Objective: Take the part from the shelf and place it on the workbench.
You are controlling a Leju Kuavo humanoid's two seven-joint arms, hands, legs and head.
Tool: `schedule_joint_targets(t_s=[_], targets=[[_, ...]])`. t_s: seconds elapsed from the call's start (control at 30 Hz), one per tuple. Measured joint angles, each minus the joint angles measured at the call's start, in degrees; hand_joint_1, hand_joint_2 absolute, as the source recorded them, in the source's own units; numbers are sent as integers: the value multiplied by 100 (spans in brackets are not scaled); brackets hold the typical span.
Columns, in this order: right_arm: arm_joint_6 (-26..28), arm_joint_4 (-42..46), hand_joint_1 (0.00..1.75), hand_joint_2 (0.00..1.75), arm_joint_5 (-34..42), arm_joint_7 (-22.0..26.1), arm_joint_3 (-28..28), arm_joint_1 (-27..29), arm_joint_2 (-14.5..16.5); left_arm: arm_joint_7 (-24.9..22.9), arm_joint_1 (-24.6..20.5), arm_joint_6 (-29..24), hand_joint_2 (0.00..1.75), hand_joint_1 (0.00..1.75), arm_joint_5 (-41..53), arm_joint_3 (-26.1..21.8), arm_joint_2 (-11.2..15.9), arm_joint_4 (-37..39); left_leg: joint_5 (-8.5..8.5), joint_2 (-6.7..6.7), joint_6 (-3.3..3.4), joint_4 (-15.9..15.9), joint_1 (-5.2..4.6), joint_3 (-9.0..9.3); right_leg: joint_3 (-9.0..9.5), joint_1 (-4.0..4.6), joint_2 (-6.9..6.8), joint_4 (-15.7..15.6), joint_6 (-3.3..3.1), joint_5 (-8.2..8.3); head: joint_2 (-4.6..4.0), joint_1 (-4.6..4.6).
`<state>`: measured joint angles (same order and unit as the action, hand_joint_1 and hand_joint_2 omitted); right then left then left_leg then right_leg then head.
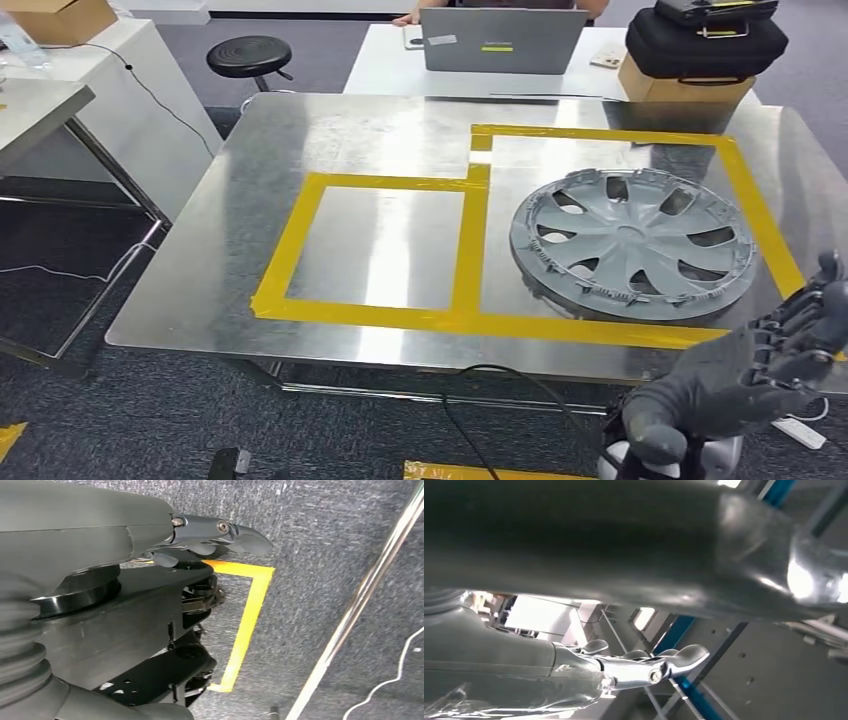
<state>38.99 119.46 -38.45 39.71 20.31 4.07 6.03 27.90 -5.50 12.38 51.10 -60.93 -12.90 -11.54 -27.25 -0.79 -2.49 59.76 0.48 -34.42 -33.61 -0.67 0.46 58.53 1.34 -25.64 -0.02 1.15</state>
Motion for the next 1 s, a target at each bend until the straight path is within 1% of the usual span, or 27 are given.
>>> schedule_joint_targets(t_s=[0.03,0.07,0.1,0.13,0.17,0.2,0.23,0.27,0.3,0.33,0.37,0.43,0.47,0.5,0.53,0.6,0.63,0.67,0.7,0.73,0.77,0.8,0.83,0.87,0.93,0.97,1.0], targets=[[0,104,0,0,-7,5,92,122,37,5,1,-9,175,0,-27,-25,-2,0,-185,11,-23,316,3,-141,3,-3,-6,-2,-22,-1,0,-12],[0,179,0,0,-15,-4,166,244,73,13,4,-15,175,0,-50,-57,-2,0,-385,15,-39,711,5,-322,2,-2,-11,-2,-38,-5,0,-24],[0,236,0,0,-26,-21,218,362,116,19,10,-21,175,0,-73,-90,-2,0,-530,16,-49,1070,8,-489,2,0,-14,-2,-44,-6,0,-25],[0,279,0,0,-33,-50,237,473,160,26,17,-24,175,0,-92,-123,-2,0,-581,16,-53,1292,8,-592,3,1,-15,-2,-46,-8,0,-27],[0,321,0,0,-25,-75,244,568,203,32,24,-26,175,0,-107,-148,-2,0,-519,17,-50,1306,8,-595,6,1,-13,-2,-46,-8,0,-28],[0,356,0,0,-1,-95,251,645,241,37,27,-28,175,0,-120,-167,-2,0,-363,18,-41,1099,9,-485,12,-1,-7,-1,-44,-8,0,-29],[0,385,0,0,39,-108,263,713,273,40,26,-29,175,0,-131,-191,-3,0,-167,21,-28,740,10,-291,22,-3,-1,-1,-36,-9,0,-33],[0,399,0,0,86,-111,279,777,301,44,21,-30,175,0,-141,-215,-7,0,-10,25,-15,331,8,-72,28,8,5,7,-17,-16,0,-37],[-1,403,0,0,130,-113,298,838,326,46,14,-30,175,0,-148,-238,-11,0,87,27,5,10,7,100,30,20,11,13,9,-21,0,-37],[-1,405,0,0,165,-114,313,887,349,49,11,-30,175,0,-157,-255,-17,0,124,27,28,-192,3,205,29,33,15,15,41,-23,0,-37],[-1,406,0,0,187,-115,323,924,367,52,12,-30,175,0,-166,-263,-24,0,121,25,56,-277,-6,241,29,42,17,10,75,-20,0,-34],[0,415,0,0,210,-115,326,971,391,56,23,-30,175,0,-179,-276,-31,0,139,22,133,-299,-6,240,31,28,15,-6,142,-15,0,-28],[0,424,0,0,216,-116,327,992,398,57,26,-30,175,0,-182,-283,-32,0,152,22,172,-309,0,242,8,21,8,48,172,-65,0,-18],[0,433,0,0,220,-117,327,1009,405,58,27,-30,175,0,-183,-289,-33,0,165,24,206,-319,8,245,-67,17,3,216,198,-181,0,-3],[0,440,0,0,222,-119,327,1024,409,60,27,-30,175,0,-183,-294,-37,0,170,27,229,-322,12,246,-204,15,-3,519,217,-361,0,11],[0,444,0,0,229,-123,327,1041,412,60,31,-30,175,0,-184,-301,-43,0,169,35,250,-321,4,244,-568,15,-6,1331,238,-747,0,31],[0,445,0,0,228,-125,327,1047,413,60,33,-30,175,0,-185,-305,-45,0,168,37,251,-320,1,245,-696,16,-6,1615,242,-832,0,31],[0,446,0,0,223,-127,329,1051,413,60,33,-28,131,0,-186,-313,-46,0,168,38,251,-319,-1,248,-727,16,-6,1689,241,-804,0,33],[0,447,0,0,212,-130,331,1055,413,60,33,-25,87,0,-187,-326,-47,0,166,36,248,-317,1,255,-641,15,-6,1525,235,-671,0,33],[0,447,0,0,199,-132,334,1060,413,60,32,-19,44,0,-189,-341,-49,0,162,31,241,-316,4,267,-454,13,-8,1162,227,-470,0,34],[0,446,0,0,189,-136,337,1065,413,60,32,-9,0,0,-196,-360,-51,0,153,26,226,-313,-1,277,-233,12,-10,725,219,-298,0,36],[0,446,0,0,183,-140,339,1072,414,54,31,5,0,0,-213,-379,-54,0,145,20,203,-304,-10,281,-44,11,-5,356,201,-172,0,37],[0,446,0,0,181,-144,341,1080,415,39,30,26,0,0,-235,-394,-56,0,141,16,175,-300,-21,280,78,14,1,114,181,-108,0,35],[0,445,0,0,182,-146,342,1086,416,12,30,55,0,0,-265,-409,-56,0,145,14,145,-301,-30,276,121,22,11,19,154,-102,0,33],[-1,443,0,0,191,-148,342,1094,421,-71,27,144,0,0,-335,-445,-59,0,158,15,84,-317,-21,269,111,29,23,10,83,-80,0,29],[-1,441,0,0,199,-148,342,1094,425,-122,24,195,0,0,-371,-476,-63,0,126,17,53,-287,-15,254,109,24,22,3,46,-68,0,27],[-2,439,0,0,211,-148,341,1094,428,-172,21,247,0,0,-406,-507,-68,0,37,19,24,-172,-11,201,107,13,16,-7,9,-57,0,13]])
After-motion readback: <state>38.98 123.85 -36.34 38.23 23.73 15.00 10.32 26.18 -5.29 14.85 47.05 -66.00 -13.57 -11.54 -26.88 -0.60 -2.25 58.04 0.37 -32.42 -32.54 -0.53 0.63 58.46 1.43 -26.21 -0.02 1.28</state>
